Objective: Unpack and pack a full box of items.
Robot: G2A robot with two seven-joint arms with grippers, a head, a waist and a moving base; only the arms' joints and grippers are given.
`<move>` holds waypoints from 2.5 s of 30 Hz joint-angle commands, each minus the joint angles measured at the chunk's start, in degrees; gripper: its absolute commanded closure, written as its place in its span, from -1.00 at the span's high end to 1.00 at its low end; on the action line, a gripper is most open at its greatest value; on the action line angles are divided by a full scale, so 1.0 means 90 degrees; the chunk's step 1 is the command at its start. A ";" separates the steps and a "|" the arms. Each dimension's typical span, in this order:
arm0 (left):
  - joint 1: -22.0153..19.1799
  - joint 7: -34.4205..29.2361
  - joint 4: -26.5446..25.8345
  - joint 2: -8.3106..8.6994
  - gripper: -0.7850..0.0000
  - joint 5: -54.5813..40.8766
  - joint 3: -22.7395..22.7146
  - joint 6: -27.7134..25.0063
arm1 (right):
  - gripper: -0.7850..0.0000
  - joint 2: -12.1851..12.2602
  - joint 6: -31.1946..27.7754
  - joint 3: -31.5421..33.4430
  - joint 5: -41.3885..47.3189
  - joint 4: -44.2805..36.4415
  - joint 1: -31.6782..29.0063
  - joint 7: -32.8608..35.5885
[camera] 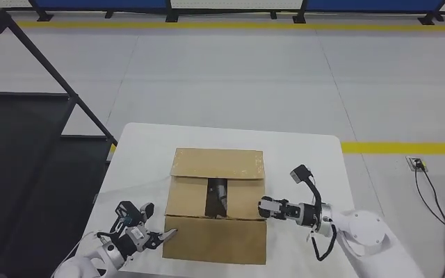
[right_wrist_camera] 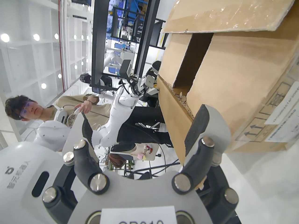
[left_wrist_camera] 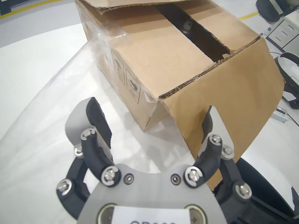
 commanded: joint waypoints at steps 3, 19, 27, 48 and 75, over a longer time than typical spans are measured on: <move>0.0000 0.0000 0.0000 0.0000 1.00 0.0000 0.0000 0.0000 | 1.00 -0.0119 0.0666 -0.0422 0.0007 0.0391 0.0501 -0.0523; 0.0000 0.0000 0.0000 0.0000 1.00 0.0000 0.0000 0.0000 | 1.00 -0.0556 0.0352 -0.1081 0.0386 0.1327 0.1643 -0.2184; 0.0000 0.0000 0.0000 0.0000 1.00 0.0000 0.0000 0.0000 | 1.00 -0.0961 0.0283 -0.1761 -0.0033 0.2288 0.2724 -0.3547; 0.0020 -0.0013 -0.0082 0.0007 1.00 0.0115 0.0067 0.0068 | 1.00 -0.1385 0.0527 -0.2306 0.0067 0.3317 0.3436 -0.4122; 0.0398 0.0636 -0.0509 0.0098 1.00 -0.0232 -0.0365 0.0241 | 1.00 -0.2214 -0.0518 -0.2831 0.0104 0.5260 0.4436 -0.2169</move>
